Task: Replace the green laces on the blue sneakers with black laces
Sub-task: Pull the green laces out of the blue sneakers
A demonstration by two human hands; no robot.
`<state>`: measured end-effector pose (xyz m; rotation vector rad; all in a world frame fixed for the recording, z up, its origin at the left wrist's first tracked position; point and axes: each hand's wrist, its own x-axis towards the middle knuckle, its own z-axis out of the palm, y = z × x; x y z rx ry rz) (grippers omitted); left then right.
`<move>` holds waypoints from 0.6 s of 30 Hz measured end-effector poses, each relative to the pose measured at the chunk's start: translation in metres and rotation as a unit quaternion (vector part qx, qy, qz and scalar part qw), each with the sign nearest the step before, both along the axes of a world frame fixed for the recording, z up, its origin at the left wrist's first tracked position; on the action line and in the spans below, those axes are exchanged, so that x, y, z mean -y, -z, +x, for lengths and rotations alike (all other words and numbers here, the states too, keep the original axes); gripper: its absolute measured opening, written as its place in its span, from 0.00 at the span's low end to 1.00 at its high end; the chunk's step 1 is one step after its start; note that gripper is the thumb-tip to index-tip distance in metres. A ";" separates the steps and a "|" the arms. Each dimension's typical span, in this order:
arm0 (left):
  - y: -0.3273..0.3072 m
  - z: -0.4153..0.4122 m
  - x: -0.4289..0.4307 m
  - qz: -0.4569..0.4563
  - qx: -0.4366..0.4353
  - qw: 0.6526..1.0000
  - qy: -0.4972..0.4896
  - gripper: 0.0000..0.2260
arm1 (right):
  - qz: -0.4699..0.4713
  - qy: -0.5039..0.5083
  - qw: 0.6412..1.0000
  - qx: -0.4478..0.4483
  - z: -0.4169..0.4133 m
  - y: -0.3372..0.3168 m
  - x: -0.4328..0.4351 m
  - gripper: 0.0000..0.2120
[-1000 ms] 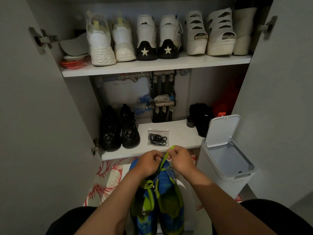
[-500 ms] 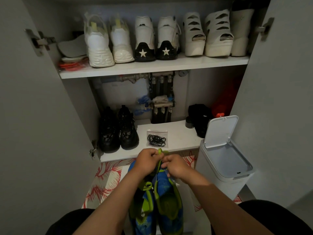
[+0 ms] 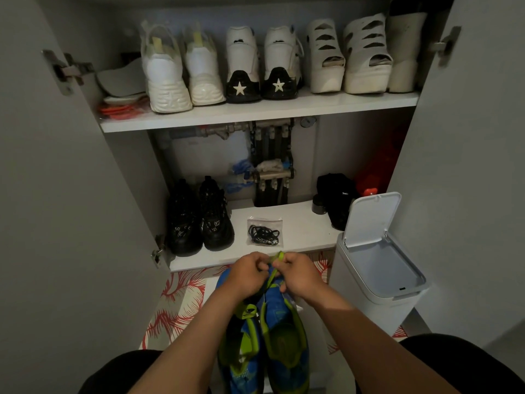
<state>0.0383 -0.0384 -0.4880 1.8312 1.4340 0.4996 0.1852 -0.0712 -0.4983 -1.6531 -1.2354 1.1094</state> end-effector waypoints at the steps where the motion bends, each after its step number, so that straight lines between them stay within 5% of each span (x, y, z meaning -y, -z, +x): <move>1: 0.001 -0.001 0.002 -0.001 -0.027 0.999 0.021 0.11 | 0.009 0.008 1.000 -0.007 0.000 0.000 -0.001 0.13; 4: 0.005 -0.003 0.005 -0.012 -0.085 0.994 0.070 0.05 | 0.036 0.030 0.999 -0.014 0.002 -0.002 -0.002 0.12; 11: 0.010 -0.001 0.003 -0.009 -0.098 0.992 0.072 0.09 | 0.076 0.069 0.994 -0.025 0.002 -0.005 -0.003 0.13; 18: 0.006 0.001 0.000 0.021 0.000 1.000 0.019 0.10 | -0.052 -0.009 0.998 0.017 -0.002 -0.003 0.000 0.10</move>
